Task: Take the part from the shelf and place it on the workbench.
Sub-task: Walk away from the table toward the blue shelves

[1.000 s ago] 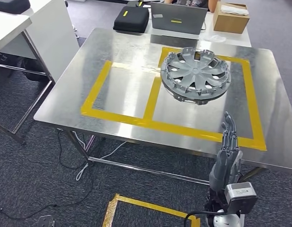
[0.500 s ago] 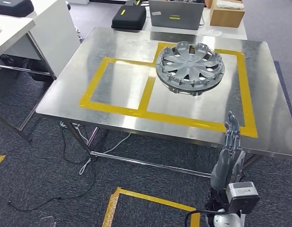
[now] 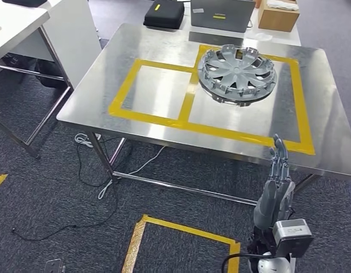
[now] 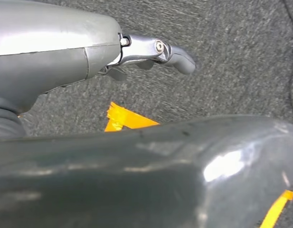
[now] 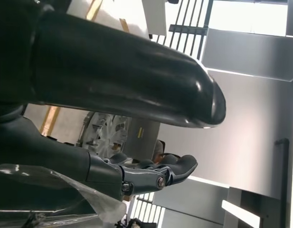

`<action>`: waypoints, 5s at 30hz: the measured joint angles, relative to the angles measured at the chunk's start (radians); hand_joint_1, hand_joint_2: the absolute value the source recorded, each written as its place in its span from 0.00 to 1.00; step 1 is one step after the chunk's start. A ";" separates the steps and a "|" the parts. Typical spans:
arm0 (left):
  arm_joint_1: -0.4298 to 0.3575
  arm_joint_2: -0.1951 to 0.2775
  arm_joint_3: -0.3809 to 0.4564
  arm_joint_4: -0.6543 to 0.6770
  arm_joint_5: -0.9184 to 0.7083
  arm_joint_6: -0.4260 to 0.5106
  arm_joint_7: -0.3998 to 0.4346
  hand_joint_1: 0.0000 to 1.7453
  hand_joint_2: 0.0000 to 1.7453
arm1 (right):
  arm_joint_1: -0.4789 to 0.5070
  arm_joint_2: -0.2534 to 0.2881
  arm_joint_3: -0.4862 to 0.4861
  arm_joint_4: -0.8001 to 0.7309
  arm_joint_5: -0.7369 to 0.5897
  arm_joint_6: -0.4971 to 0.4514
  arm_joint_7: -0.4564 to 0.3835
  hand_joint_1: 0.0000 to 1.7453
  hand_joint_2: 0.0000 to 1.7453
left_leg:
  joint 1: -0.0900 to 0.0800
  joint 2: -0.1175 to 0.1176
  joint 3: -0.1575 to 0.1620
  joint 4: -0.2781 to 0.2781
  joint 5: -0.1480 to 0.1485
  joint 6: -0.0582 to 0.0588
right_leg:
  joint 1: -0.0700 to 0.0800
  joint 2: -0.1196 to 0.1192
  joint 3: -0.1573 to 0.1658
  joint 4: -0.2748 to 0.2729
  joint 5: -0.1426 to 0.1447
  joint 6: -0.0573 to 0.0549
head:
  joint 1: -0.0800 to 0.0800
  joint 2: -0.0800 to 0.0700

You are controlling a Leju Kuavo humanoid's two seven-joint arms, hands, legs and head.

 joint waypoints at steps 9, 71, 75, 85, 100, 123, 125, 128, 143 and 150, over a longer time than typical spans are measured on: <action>0.000 0.000 0.004 0.000 -0.001 -0.001 0.000 0.00 0.00 | -0.002 0.000 0.001 -0.004 0.000 0.000 0.000 0.00 0.00 | -0.006 -0.002 -0.041 0.014 0.030 -0.036 | 0.008 -0.001 0.193 -0.332 0.106 -0.041 | 0.002 0.000; -0.001 0.000 0.015 0.000 0.000 0.000 0.007 0.00 0.00 | -0.001 0.000 0.003 -0.010 -0.005 -0.002 0.000 0.00 0.00 | 0.006 0.002 -0.075 0.030 0.036 -0.047 | 0.006 -0.003 0.211 -0.344 0.107 -0.044 | 0.009 0.000; 0.000 0.001 0.016 0.000 0.000 0.000 0.008 0.00 0.00 | -0.001 0.001 0.003 -0.010 -0.004 -0.002 0.002 0.00 0.00 | 0.014 0.001 -0.112 0.261 -0.135 -0.066 | 0.007 -0.009 0.153 -0.326 0.151 -0.055 | 0.003 0.000; -0.004 -0.001 0.016 0.000 -0.001 0.000 0.009 0.00 0.00 | -0.001 0.001 0.002 -0.011 0.004 -0.004 0.003 0.00 0.00 | 0.014 -0.001 0.081 0.019 -0.076 -0.026 | 0.005 -0.008 0.030 -0.253 0.204 -0.010 | 0.003 0.000; -0.005 0.000 0.016 0.000 -0.001 0.000 0.009 0.00 0.00 | -0.003 0.001 0.003 -0.012 0.007 -0.009 0.004 0.00 0.00 | 0.012 0.006 -0.104 0.015 0.115 -0.043 | 0.010 0.003 0.265 -0.334 0.052 -0.029 | 0.021 0.000; 0.000 0.003 0.020 0.000 -0.004 0.004 0.010 0.00 0.00 | -0.001 0.000 0.004 -0.010 0.036 -0.030 0.009 0.00 0.00 | -0.002 -0.021 0.032 0.001 -0.023 -0.007 | 0.010 0.003 -0.006 -0.027 0.043 -0.016 | 0.021 0.000; 0.000 0.001 0.020 0.000 -0.005 0.004 0.010 0.00 0.00 | -0.001 0.000 0.004 -0.010 0.037 -0.030 0.009 0.00 0.00 | -0.007 -0.042 0.027 0.001 -0.014 -0.008 | 0.012 0.031 0.080 -0.167 0.101 -0.035 | 0.020 0.000; -0.003 -0.002 0.020 -0.001 -0.005 0.004 0.010 0.00 0.00 | -0.001 0.000 0.004 -0.011 0.038 -0.031 0.008 0.00 0.00 | -0.005 -0.069 0.013 0.004 -0.002 -0.021 | 0.015 0.066 0.148 -0.288 0.122 -0.054 | 0.018 0.000; 0.001 0.003 0.024 -0.001 -0.006 0.006 0.010 0.00 0.00 | 0.000 0.001 0.011 -0.011 0.039 -0.031 0.008 0.00 0.00 | 0.013 0.062 0.033 0.013 -0.030 -0.063 | 0.013 -0.095 0.137 -0.289 0.135 -0.038 | 0.007 0.000; 0.000 0.002 0.024 -0.001 -0.006 0.006 0.010 0.00 0.00 | 0.001 0.000 0.013 -0.011 0.040 -0.032 0.007 0.00 0.00 | 0.014 -0.002 0.011 0.007 -0.010 -0.015 | 0.004 -0.009 0.040 -0.083 0.011 -0.008 | 0.017 0.000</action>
